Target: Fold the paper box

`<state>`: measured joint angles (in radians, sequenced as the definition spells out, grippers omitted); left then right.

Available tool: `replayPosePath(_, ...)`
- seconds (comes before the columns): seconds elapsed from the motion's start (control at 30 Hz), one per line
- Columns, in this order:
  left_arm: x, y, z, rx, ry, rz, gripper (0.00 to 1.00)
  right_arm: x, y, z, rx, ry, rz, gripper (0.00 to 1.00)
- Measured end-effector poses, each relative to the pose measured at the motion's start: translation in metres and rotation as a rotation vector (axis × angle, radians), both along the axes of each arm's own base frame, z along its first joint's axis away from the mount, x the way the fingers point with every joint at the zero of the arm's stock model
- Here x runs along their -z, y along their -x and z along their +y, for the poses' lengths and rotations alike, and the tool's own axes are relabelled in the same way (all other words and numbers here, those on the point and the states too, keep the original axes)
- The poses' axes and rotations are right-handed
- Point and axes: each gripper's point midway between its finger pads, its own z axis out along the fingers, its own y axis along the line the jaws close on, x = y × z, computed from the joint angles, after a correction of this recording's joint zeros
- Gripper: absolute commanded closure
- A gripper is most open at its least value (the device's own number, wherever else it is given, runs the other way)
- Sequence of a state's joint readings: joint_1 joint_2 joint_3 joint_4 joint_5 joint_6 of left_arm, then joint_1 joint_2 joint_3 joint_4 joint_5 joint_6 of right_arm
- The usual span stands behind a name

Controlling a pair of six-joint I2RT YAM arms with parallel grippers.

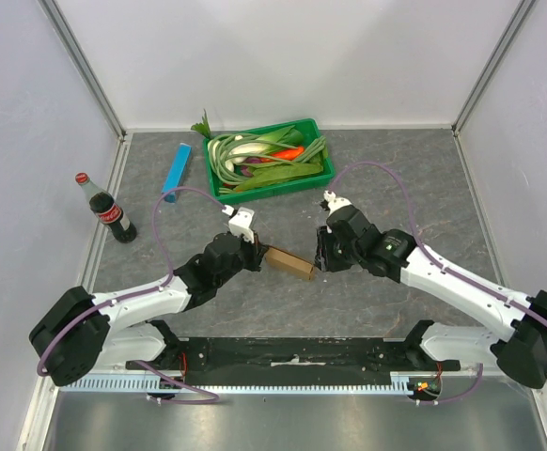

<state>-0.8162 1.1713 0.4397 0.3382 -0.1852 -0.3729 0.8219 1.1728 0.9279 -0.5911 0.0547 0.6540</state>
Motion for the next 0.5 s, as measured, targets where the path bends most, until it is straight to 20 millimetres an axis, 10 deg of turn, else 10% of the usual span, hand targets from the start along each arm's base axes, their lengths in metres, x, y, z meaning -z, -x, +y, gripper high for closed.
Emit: replayPosePath(0.5,0.000,0.001,-0.002,-0.004,-0.015,0.001,0.98,0.040,0.009,0.001,0.048,0.071,0.159,0.69)
